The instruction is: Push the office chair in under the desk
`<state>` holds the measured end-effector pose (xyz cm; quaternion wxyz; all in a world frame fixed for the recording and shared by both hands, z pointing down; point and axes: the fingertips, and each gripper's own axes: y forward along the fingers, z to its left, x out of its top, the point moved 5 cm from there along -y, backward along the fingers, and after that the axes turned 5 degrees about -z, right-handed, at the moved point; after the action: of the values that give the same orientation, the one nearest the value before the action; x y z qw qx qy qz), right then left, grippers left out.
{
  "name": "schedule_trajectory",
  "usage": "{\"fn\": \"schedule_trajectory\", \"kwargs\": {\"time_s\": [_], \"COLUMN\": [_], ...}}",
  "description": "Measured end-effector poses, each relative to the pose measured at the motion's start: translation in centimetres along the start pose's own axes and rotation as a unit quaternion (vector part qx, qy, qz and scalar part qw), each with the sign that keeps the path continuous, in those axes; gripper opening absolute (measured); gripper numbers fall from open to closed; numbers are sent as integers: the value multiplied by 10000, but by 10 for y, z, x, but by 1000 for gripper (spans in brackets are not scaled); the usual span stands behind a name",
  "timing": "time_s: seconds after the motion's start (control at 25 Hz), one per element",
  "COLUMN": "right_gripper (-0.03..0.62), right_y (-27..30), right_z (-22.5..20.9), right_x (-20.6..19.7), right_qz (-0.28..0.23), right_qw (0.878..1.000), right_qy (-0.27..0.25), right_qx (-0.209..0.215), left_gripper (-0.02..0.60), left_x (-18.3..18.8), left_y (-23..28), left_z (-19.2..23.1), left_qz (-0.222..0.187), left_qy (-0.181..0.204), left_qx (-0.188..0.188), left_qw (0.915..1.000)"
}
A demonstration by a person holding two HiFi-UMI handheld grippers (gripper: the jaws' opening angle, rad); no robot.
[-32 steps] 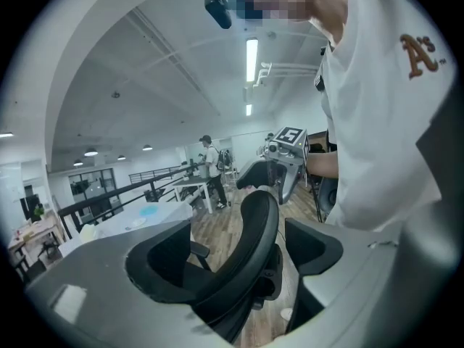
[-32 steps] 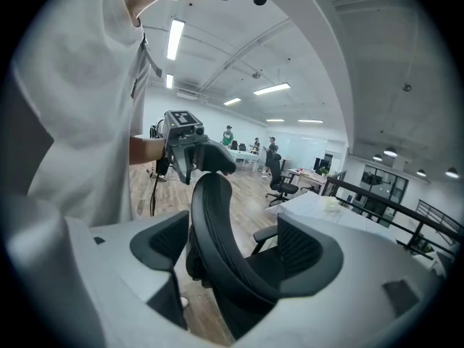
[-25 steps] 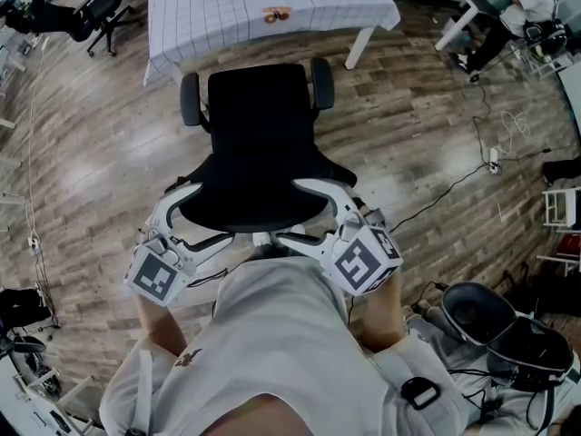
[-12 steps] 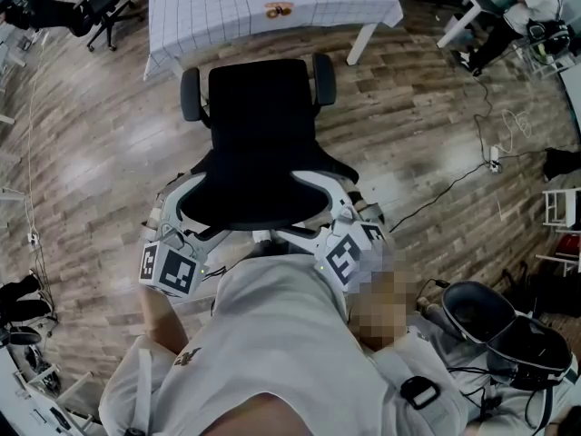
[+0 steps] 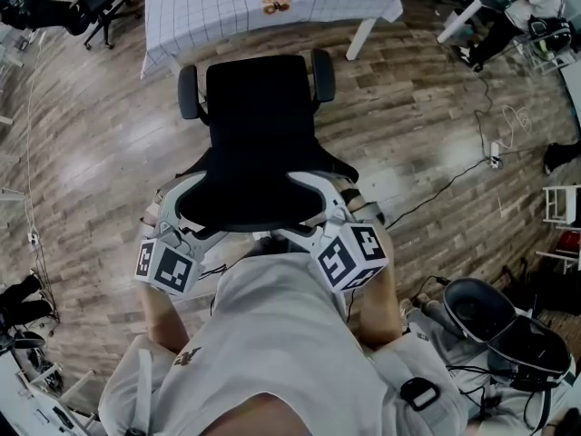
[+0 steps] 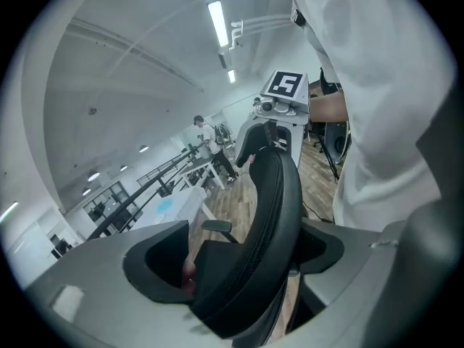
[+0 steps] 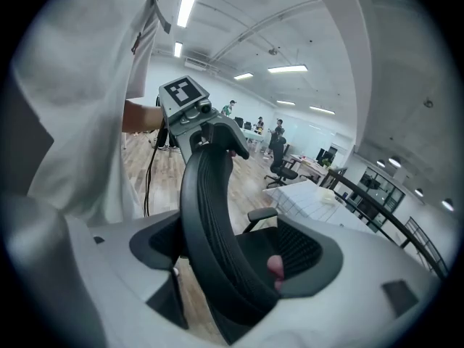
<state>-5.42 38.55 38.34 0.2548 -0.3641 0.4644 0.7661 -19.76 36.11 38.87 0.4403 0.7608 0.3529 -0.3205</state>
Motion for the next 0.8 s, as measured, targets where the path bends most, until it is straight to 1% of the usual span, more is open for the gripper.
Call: {"fn": "schedule_trajectory", "kwargs": {"time_s": [0.16,0.36,0.52,0.72,0.8], "right_gripper": [383,383,383,383,383], "right_y": [1,1,3,4,6], "right_z": [-2,-7,-9,-13,-14], "right_x": [-1,0,-1,0,0], "right_qz": [182,158,175,155,135], "right_qw": [9997,9996,9995,9993,9992], "right_qy": [81,117,139,145,147], "right_qx": [172,185,231,293,334], "left_gripper": [420,434,439,446,446], "left_x": [0,1,0,-1,-3], "left_y": [3,4,6,6,6], "left_z": [2,7,9,13,14], "left_qz": [112,-81,-52,-142,-66], "left_qy": [-77,-194,-260,-347,-377], "left_qx": [-167,-64,-116,-157,-255], "left_qw": [9998,9998,9996,9992,9989]}}
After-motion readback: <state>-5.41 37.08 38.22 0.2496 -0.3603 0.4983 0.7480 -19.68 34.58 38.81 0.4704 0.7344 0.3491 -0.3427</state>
